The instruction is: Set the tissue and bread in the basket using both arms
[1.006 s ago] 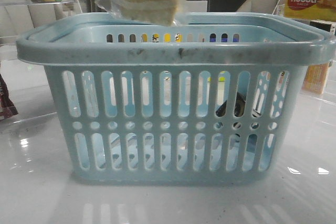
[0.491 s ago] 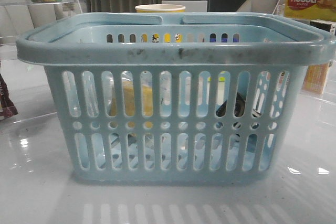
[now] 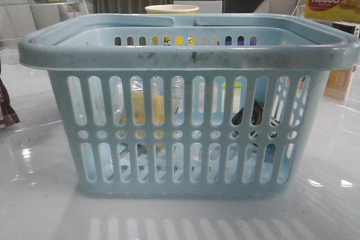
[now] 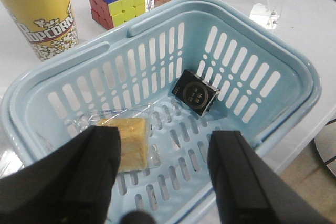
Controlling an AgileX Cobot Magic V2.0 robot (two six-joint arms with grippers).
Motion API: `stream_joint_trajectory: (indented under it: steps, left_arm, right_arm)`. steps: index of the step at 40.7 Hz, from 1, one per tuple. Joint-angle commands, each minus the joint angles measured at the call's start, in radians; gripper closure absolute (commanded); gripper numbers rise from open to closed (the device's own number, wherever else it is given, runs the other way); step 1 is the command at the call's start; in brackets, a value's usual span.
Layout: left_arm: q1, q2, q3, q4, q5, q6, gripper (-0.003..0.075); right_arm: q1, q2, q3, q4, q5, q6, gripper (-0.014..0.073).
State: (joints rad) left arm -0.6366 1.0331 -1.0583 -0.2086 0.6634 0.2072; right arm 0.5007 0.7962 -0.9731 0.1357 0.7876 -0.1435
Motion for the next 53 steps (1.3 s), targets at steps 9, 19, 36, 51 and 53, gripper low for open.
stream_joint_trajectory:
  steps: [9, 19, 36, 51, 53]
  left_arm:
    - [-0.006, -0.244, 0.14, -0.011, -0.059, 0.001, 0.0274]
    - [-0.006, -0.347, 0.179, 0.119, -0.013, -0.022, 0.0274]
    - [-0.006, -0.356, 0.194, 0.172, 0.007, -0.09, 0.0274]
    - [-0.006, -0.356, 0.194, 0.169, 0.007, -0.09, 0.0572]
    - [-0.006, -0.356, 0.194, 0.169, 0.007, -0.09, 0.0619]
  right_arm:
    - [-0.003, -0.004, -0.025, -0.019, -0.081, -0.012, 0.0158]
    - [-0.003, -0.099, -0.008, -0.07, 0.001, 0.035, 0.0158]
    - [-0.003, -0.27, 0.135, -0.061, 0.098, 0.036, 0.0176]
    - [-0.003, -0.27, 0.135, -0.059, 0.098, 0.036, 0.0561]
    - [-0.003, -0.27, 0.135, -0.059, 0.098, 0.036, 0.0557]
